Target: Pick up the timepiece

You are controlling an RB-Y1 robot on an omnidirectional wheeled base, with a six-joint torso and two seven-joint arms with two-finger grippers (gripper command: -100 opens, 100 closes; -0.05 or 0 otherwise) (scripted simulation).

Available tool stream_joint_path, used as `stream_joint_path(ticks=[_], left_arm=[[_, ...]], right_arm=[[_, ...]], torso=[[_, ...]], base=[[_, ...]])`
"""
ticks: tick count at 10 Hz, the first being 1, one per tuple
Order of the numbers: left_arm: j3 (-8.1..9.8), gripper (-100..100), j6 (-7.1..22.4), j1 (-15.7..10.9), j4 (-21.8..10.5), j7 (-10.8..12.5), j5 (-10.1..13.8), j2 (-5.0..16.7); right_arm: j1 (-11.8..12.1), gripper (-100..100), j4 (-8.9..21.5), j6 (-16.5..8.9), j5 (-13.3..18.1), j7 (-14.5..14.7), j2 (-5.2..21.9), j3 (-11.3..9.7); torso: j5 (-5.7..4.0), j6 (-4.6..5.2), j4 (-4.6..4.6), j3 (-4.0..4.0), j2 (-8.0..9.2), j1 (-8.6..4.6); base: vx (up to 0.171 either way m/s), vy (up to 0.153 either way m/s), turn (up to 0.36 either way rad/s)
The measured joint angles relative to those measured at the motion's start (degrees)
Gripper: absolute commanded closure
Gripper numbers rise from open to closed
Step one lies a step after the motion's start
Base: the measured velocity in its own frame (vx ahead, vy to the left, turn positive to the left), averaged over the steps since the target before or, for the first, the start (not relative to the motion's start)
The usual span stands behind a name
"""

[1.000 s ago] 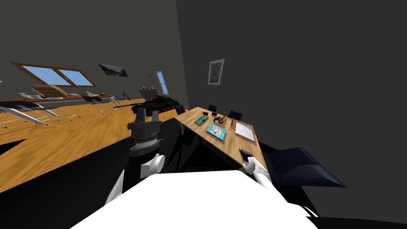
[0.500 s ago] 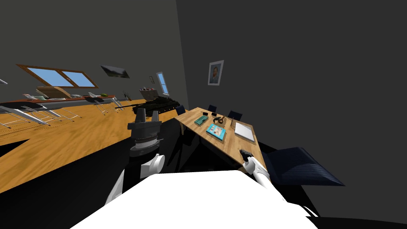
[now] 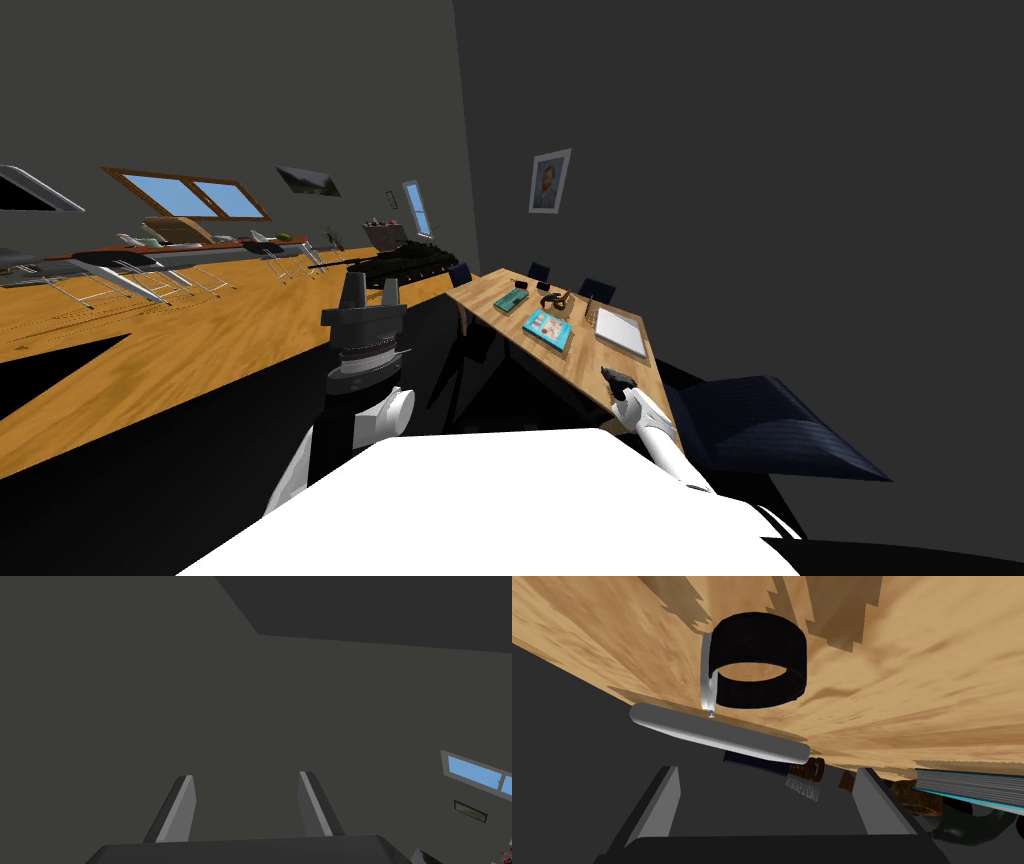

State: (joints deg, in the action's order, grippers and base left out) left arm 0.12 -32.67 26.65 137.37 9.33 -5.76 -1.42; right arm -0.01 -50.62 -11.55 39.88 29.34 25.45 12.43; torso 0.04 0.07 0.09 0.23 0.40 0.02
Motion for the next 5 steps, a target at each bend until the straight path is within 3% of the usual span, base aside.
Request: stream_joint_path(ticks=[1,3,5], left_arm=[[0.00,0,0.0,0.0,0.0,0.0,0.0,0.0],[0.00,0,0.0,0.0,0.0,0.0,0.0,0.0],[0.01,0,0.0,0.0,0.0,0.0,0.0,0.0]], right_arm=[[-0.4,-100,0.0,0.8,0.5,-0.2,-0.1,0.3],[0.6,-100,-2.9,0.4,-1.8,0.3,0.7,-1.7],[0.1,-100,-2.5,2.5,-0.8,0.4,0.2,-1.2]], torso=[[-0.02,0.01,-0.01,-0.03,-0.06,-0.05],[-0.04,0.01,-0.02,-0.04,-0.06,-0.18],[-0.06,0.02,-0.01,-0.01,-0.02,-0.22]], base=[[-0.019,-0.002,-0.005],[-0.083,-0.037,0.012],[-0.073,-0.045,-0.026]])
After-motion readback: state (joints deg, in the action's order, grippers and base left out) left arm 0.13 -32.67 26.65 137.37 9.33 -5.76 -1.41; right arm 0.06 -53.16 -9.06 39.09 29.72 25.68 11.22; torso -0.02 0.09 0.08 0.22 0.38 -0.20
